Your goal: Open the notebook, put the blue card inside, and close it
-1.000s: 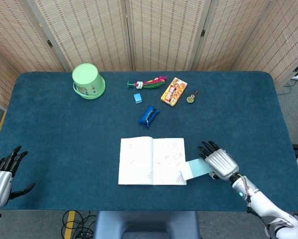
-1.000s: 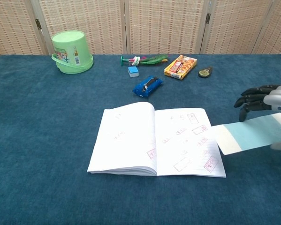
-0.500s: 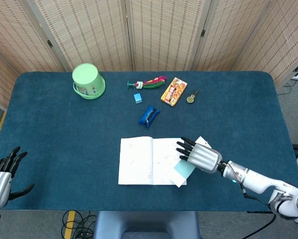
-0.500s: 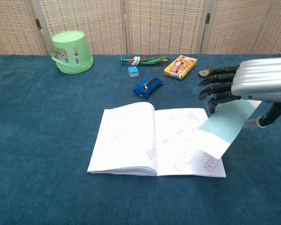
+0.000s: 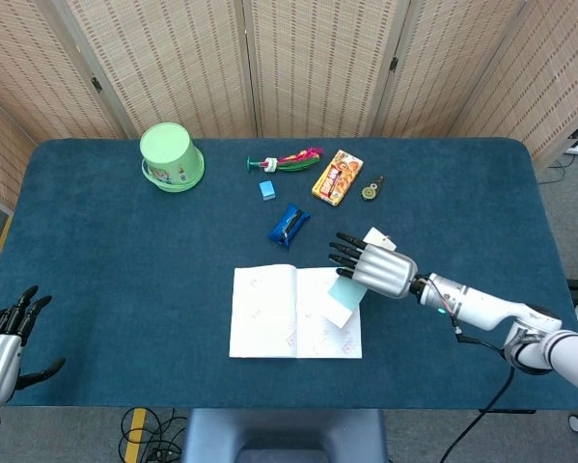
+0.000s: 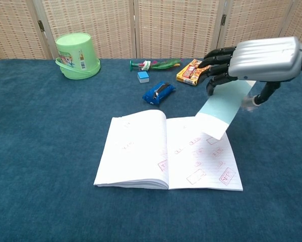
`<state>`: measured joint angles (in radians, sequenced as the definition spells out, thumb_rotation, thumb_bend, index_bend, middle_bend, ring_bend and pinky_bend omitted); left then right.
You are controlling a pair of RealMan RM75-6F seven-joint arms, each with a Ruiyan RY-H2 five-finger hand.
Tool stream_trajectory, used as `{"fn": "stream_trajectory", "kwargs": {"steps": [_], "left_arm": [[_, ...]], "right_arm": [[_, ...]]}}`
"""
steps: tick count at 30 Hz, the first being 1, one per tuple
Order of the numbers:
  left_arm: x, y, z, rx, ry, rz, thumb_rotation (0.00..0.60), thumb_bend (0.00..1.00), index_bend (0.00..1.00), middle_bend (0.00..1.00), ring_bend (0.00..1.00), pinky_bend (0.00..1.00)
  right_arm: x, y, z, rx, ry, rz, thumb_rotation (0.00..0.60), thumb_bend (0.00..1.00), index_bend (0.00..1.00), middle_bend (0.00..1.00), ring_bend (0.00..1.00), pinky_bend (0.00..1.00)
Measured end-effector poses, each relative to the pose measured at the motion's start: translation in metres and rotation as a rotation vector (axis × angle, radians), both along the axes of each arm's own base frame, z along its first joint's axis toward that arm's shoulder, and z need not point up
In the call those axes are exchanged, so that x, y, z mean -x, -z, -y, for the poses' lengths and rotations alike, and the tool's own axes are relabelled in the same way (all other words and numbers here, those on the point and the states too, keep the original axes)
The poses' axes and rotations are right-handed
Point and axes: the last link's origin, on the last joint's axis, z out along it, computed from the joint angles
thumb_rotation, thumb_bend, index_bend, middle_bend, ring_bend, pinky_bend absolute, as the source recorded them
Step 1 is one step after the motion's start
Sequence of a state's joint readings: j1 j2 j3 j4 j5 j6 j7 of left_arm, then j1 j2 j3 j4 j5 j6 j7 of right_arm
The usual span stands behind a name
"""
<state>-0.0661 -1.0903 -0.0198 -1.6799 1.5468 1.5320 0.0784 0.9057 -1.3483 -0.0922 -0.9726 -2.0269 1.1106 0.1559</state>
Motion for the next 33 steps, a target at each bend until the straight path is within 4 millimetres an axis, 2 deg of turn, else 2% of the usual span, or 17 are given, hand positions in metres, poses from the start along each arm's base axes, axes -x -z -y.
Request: {"fn": "stream_trajectory", "kwargs": {"steps": [4, 15, 25, 33], "left_arm": [[0.001, -0.001, 0.001, -0.002, -0.01, -0.005, 0.6, 0.17, 0.14, 0.06, 0.18, 0.22], [-0.001, 0.0, 0.002, 0.003, -0.016, -0.012, 0.6, 0.17, 0.14, 0.06, 0.18, 0.22], [-0.001, 0.0, 0.001, 0.008, -0.024, -0.016, 0.6, 0.17, 0.14, 0.06, 0.18, 0.22], [0.0, 0.0, 0.001, 0.005, -0.03, -0.017, 0.6, 0.17, 0.14, 0.06, 0.18, 0.22]], "right_arm": [[-0.007, 0.014, 0.006, -0.058, -0.056, 0.015, 0.6, 0.2, 0.4, 0.15, 0.0, 0.04], [-0.011, 0.039, -0.003, -0.236, -0.236, -0.02, 0.6, 0.18, 0.4, 0.15, 0.0, 0.02], [-0.012, 0.058, 0.0, -0.271, -0.331, -0.103, 0.6, 0.17, 0.4, 0.14, 0.0, 0.0], [-0.023, 0.069, 0.011, -0.243, -0.355, -0.145, 0.6, 0.15, 0.4, 0.1, 0.0, 0.0]]}}
